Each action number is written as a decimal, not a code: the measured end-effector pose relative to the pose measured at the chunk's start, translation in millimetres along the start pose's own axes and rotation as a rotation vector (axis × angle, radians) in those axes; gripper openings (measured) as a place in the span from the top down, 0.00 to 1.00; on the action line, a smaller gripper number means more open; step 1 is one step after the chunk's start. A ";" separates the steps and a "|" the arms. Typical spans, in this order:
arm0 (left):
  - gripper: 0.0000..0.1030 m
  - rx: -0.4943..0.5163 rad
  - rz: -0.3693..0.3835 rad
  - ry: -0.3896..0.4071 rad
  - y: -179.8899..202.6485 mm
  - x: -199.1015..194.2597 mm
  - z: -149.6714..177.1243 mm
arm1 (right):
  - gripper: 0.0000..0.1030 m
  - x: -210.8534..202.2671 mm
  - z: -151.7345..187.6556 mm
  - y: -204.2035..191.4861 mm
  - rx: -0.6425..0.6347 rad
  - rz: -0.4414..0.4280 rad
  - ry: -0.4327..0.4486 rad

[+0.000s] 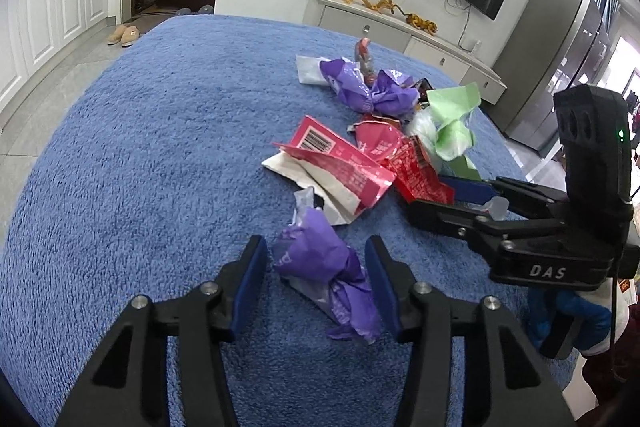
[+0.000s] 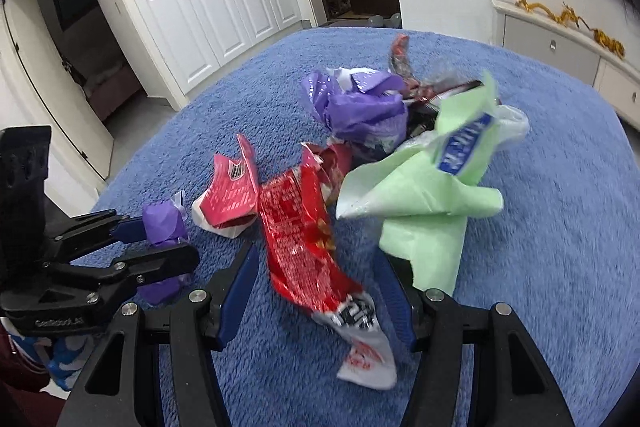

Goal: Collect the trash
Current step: 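Grasp the purple wrapper with the left gripper while the right grasps the red bag, then carry both wrappers over the bin and open both grippers, then move both tools back over the remaining wrappers, then grasp the pink box with the left gripper while the right grasps the green bag, then carry both items over the bin and open both grippers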

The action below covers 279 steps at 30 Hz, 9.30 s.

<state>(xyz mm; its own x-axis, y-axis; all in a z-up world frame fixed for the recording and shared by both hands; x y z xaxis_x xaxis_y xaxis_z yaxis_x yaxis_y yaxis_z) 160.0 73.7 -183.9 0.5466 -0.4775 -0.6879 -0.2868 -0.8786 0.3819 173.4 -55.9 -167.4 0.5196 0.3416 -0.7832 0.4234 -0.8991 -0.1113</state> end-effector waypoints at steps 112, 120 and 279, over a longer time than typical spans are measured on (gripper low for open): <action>0.43 0.791 0.282 -0.280 475.2 212.7 42.7 | 0.52 -213.1 313.9 363.8 0.972 0.444 0.200; 0.43 0.782 0.301 -0.239 471.7 191.6 34.4 | 0.52 -233.2 308.2 358.7 0.963 0.479 0.217; 0.22 0.689 0.485 -0.301 463.2 190.6 6.7 | 0.45 -236.9 297.3 358.6 0.947 0.423 0.212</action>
<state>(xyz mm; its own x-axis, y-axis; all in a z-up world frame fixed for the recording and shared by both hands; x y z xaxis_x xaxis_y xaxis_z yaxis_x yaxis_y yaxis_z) 126.1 -424.3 -142.3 0.0405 -0.6961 -0.7168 -0.8948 -0.3445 0.2840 -18.5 -540.6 -203.7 0.6469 -0.0909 -0.7571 -0.5269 -0.7711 -0.3576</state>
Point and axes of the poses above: each gripper's, at about its wrist camera, not at the fingertips, and x roughly the way its jaws point, y to its right, z to its underside, the point moved 4 cm from there along x, roughly the way its jaws point, and after that the axes turned 9 degrees about z, right-handed, at the moved point
